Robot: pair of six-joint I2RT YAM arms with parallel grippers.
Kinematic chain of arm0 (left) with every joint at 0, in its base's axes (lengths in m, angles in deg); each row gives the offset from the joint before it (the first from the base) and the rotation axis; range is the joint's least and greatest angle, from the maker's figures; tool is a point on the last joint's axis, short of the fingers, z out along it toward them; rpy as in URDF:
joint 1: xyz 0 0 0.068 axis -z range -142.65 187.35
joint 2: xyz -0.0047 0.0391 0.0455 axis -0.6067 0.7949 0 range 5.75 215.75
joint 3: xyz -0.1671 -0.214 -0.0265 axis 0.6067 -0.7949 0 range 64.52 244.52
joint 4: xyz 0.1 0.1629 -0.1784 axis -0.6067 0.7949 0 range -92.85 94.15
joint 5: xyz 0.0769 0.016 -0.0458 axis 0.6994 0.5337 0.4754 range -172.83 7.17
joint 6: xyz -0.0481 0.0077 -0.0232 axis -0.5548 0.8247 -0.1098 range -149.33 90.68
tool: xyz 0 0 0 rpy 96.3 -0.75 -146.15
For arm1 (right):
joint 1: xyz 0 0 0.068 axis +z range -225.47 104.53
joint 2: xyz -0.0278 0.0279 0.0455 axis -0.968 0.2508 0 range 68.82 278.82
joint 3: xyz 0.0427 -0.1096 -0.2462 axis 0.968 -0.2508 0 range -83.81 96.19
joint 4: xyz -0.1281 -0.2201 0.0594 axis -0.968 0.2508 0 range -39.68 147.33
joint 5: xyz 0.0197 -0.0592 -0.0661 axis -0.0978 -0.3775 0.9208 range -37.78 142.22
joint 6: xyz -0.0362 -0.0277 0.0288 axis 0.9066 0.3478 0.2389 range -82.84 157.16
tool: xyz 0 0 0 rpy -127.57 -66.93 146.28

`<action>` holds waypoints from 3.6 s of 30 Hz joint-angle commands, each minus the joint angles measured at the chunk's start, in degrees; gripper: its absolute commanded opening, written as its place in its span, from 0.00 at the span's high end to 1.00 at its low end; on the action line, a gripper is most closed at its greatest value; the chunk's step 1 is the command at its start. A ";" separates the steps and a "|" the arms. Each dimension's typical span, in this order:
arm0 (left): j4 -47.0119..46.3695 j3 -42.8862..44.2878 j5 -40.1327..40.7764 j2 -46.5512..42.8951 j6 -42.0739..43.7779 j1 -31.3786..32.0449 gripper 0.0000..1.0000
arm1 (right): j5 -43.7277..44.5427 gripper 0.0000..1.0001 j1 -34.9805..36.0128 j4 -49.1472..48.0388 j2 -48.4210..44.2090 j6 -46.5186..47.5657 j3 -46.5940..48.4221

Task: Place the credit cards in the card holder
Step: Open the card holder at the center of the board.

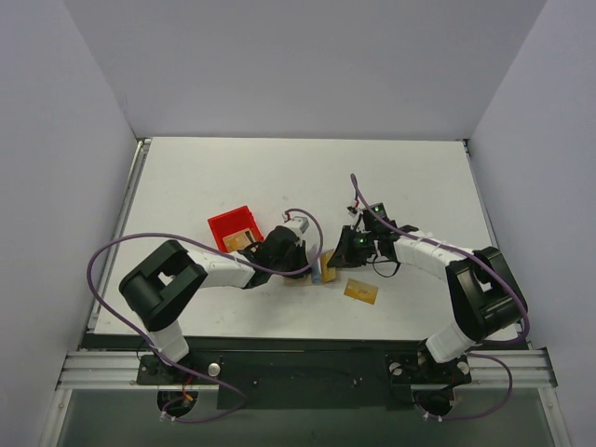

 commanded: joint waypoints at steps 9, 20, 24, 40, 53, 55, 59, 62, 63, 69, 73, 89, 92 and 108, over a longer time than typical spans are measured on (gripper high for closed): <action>-0.86 1.30 -1.30 2.03 -0.15 -0.09 1.00 | -3.54 1.00 0.80 -3.78 0.16 -2.36 0.64; -0.59 1.57 -1.48 2.30 -0.15 -0.09 1.00 | -5.13 1.00 0.80 -11.78 0.95 -7.46 -1.73; -0.68 1.74 -1.56 2.47 -0.32 -0.09 1.00 | -3.99 1.00 0.80 -13.19 1.56 -8.69 -2.26; -0.68 2.09 -2.09 3.18 -0.32 0.00 1.00 | 3.48 1.00 1.33 -17.50 1.91 -14.23 -4.55; -0.68 2.53 -2.18 1.51 -0.15 -0.27 1.00 | 2.34 1.00 2.03 -18.11 1.12 -13.17 -4.63; -0.33 3.23 -2.27 0.72 0.11 -0.27 1.00 | 1.90 1.00 2.03 -18.46 0.69 -13.00 -4.90; 0.64 3.76 -2.27 -0.34 0.38 -0.44 1.00 | 1.37 1.00 2.03 -19.08 -0.63 -12.73 -5.42; 0.90 3.77 -2.18 -1.13 0.38 -0.44 1.00 | 1.02 1.00 2.03 -19.17 -1.86 -12.38 -5.51; 1.07 3.85 -2.18 -1.57 0.38 -0.53 1.00 | 1.02 1.00 2.03 -19.34 -1.95 -12.30 -5.51; 1.43 3.76 -2.18 -3.24 0.47 -0.80 1.00 | 0.23 1.00 2.12 -19.60 -2.48 -12.38 -5.43; 1.87 3.76 -2.27 -4.29 0.64 -0.97 1.00 | -0.03 1.00 2.12 -19.87 -2.48 -12.47 -5.60; 5.29 2.10 -0.33 -12.56 1.52 -2.29 1.00 | -0.30 1.00 2.74 -18.90 -3.80 -12.12 -4.37; 5.91 1.48 -0.16 -14.13 1.70 -2.99 1.00 | -0.30 1.00 3.09 -18.64 -3.71 -12.03 -3.84; 6.26 -0.37 -0.33 -15.81 1.88 -4.66 1.00 | 1.63 1.00 5.99 -19.17 3.66 -12.12 0.28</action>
